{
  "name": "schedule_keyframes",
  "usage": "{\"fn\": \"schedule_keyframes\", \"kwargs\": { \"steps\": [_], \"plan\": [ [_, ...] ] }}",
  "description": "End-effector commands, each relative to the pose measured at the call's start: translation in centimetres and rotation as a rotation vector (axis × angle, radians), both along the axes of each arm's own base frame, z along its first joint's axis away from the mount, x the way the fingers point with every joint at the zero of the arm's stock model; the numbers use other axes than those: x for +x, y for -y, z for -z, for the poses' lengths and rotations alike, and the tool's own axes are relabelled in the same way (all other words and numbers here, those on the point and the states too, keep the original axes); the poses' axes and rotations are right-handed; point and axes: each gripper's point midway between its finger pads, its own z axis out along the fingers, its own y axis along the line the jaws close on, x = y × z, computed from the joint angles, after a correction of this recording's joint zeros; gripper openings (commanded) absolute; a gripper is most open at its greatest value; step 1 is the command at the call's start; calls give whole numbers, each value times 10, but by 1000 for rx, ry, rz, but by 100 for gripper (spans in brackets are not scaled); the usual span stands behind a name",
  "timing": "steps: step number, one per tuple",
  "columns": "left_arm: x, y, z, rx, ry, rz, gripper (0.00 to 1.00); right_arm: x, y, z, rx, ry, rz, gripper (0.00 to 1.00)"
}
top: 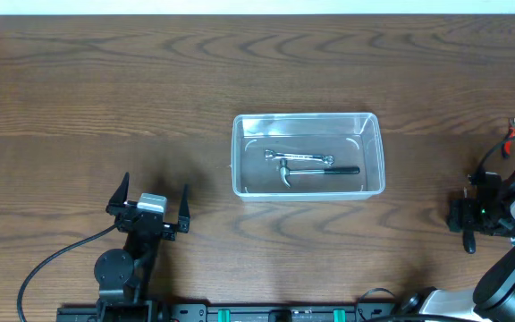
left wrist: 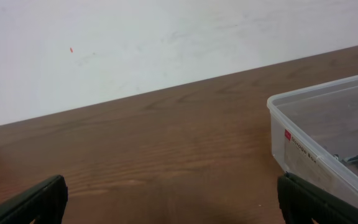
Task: Pack container
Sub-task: 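Lower and close the right gripper on the screwdriver's black handle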
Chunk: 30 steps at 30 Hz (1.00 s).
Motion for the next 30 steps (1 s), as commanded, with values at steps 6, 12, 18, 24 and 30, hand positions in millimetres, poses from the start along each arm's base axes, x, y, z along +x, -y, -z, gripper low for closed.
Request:
{"fn": "schedule_keyframes", "kwargs": {
  "steps": [6,12,18,24,30],
  "plan": [
    [0,0,16,-5,-46,-1,98,-1,-3,2,26,3,-2,59],
    [0,0,16,-5,-46,-1,98,-2,-4,2,28,1,-1,44],
    [0,0,16,-5,-46,-1,98,-2,-4,2,29,-1,-1,35],
    [0,0,16,-5,-46,-1,98,-3,-4,2,30,-2,-1,29],
    [0,0,16,-5,-46,-1,98,-2,-4,2,30,-1,-1,25]
  ]
}}
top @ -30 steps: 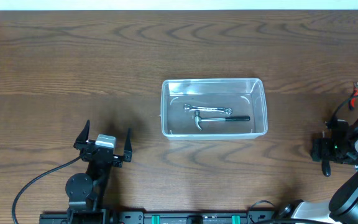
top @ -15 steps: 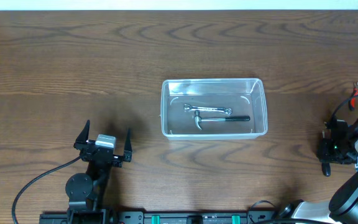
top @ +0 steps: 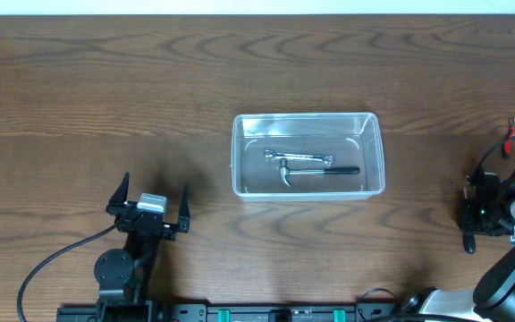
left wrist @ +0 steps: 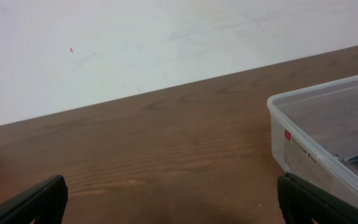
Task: Pack container
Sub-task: 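Lower and close the right gripper on the screwdriver's black handle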
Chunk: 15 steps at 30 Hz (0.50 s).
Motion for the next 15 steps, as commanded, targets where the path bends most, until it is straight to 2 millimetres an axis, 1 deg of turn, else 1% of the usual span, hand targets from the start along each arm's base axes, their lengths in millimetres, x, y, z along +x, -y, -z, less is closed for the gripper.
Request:
{"fn": "schedule_keyframes", "kwargs": {
  "steps": [1,3,8,10,13,15],
  "plan": [
    [0,0,16,-5,-46,-1,98,-1,0,2,9,2,9,23],
    [0,0,16,-5,-46,-1,98,0,0,2,9,4,8,19],
    [0,0,16,-5,-47,-1,98,0,0,2,10,5,8,17],
    [0,0,16,-5,-46,-1,98,0,0,2,9,7,8,13],
    [0,0,16,-5,-46,-1,98,2,1,0,5,12,7,1],
    [0,0,16,-5,-46,-1,98,7,3,-3,1,25,5,1]
  ]
}}
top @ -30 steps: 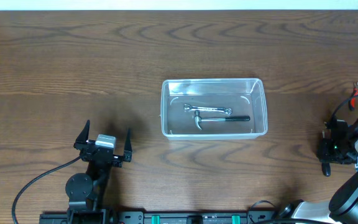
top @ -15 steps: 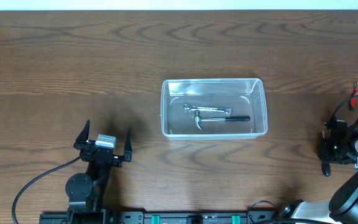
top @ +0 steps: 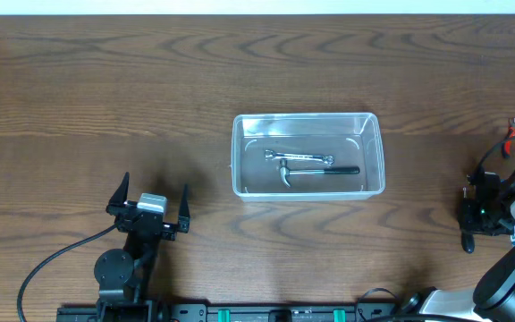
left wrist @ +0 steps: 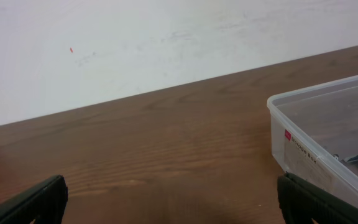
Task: Pack container
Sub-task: 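Lower and close the right gripper on the screwdriver's black handle, then lift the screwdriver and carry it left toward the container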
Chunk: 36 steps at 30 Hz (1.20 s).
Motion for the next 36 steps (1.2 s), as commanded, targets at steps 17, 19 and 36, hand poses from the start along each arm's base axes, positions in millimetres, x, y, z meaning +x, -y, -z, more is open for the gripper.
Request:
{"fn": "schedule_keyframes", "kwargs": {
  "steps": [17,19,36],
  "plan": [
    [0,0,16,-5,-46,-1,98,139,-37,-158,50,335,-216,1],
    [0,0,16,-5,-46,-1,98,152,-58,-181,44,359,-287,1],
    [0,0,16,-5,-46,-1,98,171,-277,-252,-17,494,-1150,1]
  ]
}}
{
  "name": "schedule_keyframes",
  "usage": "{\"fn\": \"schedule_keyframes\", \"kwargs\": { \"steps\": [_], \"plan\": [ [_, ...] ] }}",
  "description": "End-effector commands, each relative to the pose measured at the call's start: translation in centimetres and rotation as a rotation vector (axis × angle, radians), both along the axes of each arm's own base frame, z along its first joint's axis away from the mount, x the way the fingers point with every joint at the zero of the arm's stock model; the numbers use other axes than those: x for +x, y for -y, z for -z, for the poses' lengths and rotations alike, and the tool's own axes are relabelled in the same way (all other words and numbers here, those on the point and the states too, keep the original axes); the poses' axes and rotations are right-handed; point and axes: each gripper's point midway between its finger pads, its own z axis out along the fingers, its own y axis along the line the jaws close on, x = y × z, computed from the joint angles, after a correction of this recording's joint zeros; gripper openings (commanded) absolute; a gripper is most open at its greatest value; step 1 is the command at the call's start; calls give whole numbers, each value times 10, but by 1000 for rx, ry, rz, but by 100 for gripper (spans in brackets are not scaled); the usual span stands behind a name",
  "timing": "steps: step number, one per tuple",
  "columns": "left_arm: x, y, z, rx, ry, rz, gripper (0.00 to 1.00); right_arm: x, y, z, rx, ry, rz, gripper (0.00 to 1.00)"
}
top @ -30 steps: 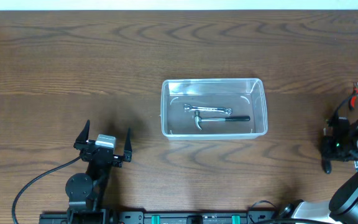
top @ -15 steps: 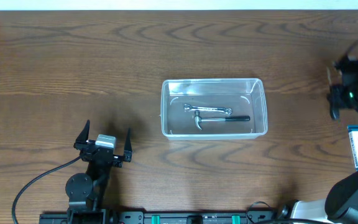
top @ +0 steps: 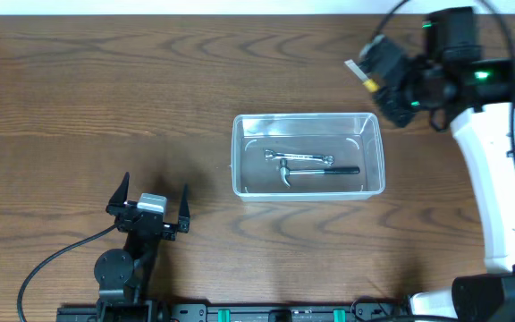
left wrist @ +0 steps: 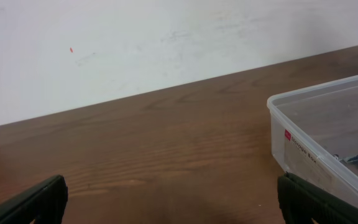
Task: Pack container
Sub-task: 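Lift the screwdriver and carry it left toward the container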
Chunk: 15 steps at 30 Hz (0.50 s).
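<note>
A clear plastic container sits mid-table; its near corner shows at the right of the left wrist view. Inside lie a silver wrench and a hammer with a black handle. My left gripper rests open at the lower left, well away from the container, with nothing between its fingertips. My right gripper hangs over the table just beyond the container's far right corner. A small pale and yellow piece shows at its tip; whether the jaws hold it is unclear.
The right arm's white link runs down the right side of the table. A black cable trails from the left arm's base. A bit of red peeks in at the right edge. The white wall lies beyond the far table edge.
The right arm was folded low at the table's right edge; now it is stretched out, with its gripper at the container's far right corner. The left arm and the container's contents are unchanged.
Through all three earlier moments the right gripper stayed low at the far right edge, shifting only slightly. The left gripper sat open and the wrench and hammer lay in the container. Now the right gripper is up by the container's far right corner.
</note>
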Motion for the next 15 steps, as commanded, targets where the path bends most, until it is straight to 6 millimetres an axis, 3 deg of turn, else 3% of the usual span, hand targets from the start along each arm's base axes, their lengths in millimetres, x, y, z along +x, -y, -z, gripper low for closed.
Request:
{"fn": "schedule_keyframes", "kwargs": {
  "steps": [1,8,15],
  "plan": [
    [0,0,16,-5,-46,-1,98,-6,-24,-4,-57,32,-107,1],
    [0,0,16,-5,-46,-1,98,-23,-59,12,-103,-16,-243,1],
    [0,0,16,-5,-46,-1,98,-22,-67,62,-163,-153,-333,1]
  ]
}}
